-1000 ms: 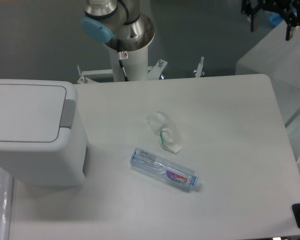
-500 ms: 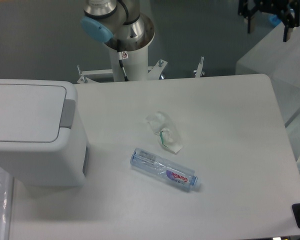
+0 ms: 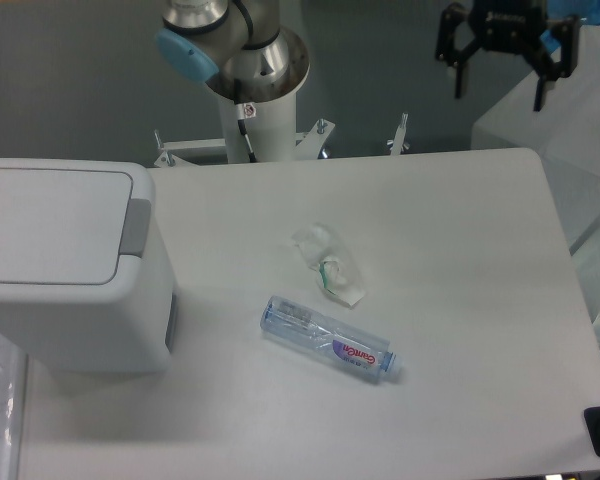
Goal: Open the trash can
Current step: 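Move the open gripper across the table toward the trash can lid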
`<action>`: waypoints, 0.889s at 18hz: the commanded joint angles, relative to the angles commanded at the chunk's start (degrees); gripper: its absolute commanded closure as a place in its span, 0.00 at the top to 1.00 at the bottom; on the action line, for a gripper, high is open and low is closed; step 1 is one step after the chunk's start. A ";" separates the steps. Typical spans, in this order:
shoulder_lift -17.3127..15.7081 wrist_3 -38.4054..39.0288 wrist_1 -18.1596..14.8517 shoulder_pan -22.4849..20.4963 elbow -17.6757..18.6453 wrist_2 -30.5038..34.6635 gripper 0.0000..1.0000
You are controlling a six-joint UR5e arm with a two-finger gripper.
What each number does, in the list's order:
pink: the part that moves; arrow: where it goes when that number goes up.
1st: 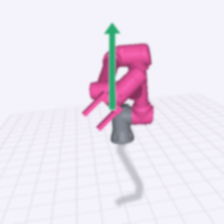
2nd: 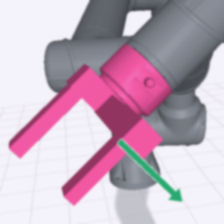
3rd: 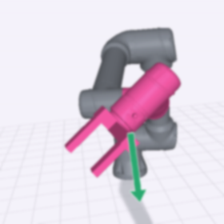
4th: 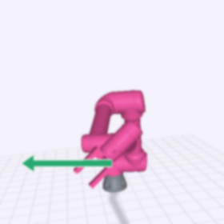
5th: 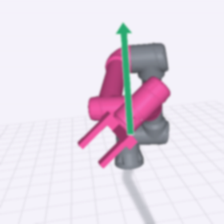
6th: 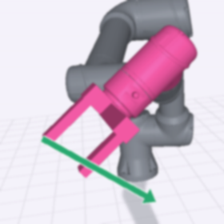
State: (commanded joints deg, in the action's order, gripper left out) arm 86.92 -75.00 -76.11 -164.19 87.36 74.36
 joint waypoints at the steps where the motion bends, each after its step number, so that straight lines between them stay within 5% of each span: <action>1: 0.00 3.51 0.09 1.66 0.00 -0.53 1.00; 8: 1.66 34.36 5.53 12.30 0.00 -1.32 1.00; 16: 3.95 55.81 8.53 19.95 -0.70 -5.00 1.00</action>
State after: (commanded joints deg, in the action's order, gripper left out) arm 90.88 -19.18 -67.59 -144.24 86.66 69.35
